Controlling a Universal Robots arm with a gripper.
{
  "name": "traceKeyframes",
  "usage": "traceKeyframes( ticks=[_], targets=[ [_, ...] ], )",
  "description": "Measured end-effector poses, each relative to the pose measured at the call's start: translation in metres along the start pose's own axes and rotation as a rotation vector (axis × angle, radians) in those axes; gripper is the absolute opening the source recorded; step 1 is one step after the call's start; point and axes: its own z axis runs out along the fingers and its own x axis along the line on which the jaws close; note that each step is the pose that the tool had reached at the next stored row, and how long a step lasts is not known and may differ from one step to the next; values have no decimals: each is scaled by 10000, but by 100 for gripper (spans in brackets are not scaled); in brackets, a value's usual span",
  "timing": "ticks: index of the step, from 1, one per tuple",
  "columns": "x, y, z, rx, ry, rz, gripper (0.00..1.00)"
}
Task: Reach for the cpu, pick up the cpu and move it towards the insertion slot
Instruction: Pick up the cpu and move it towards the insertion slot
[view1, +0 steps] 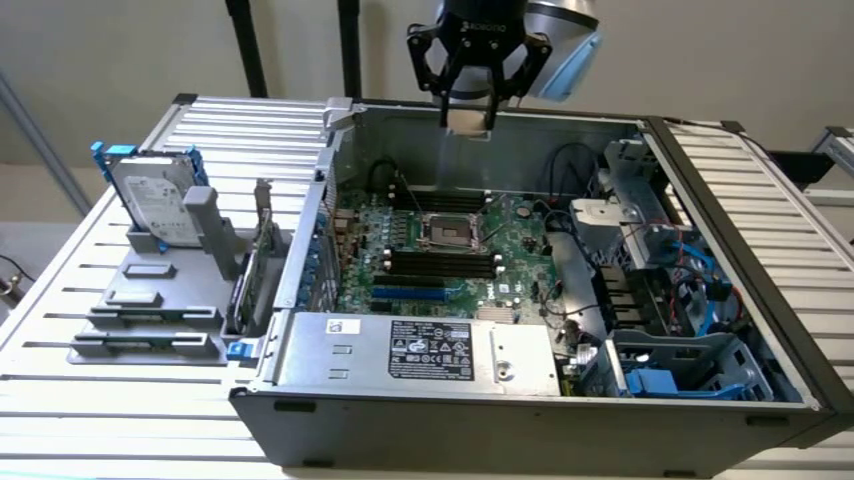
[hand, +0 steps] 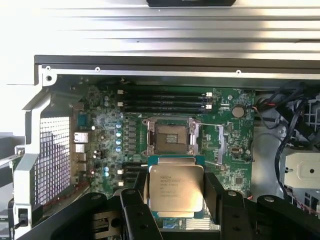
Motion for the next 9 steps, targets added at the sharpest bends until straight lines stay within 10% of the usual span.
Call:
traceKeyframes(
  ticks=[9],
  targets=[
    [-20, 98, 18, -22, -2, 49, 55]
  ],
)
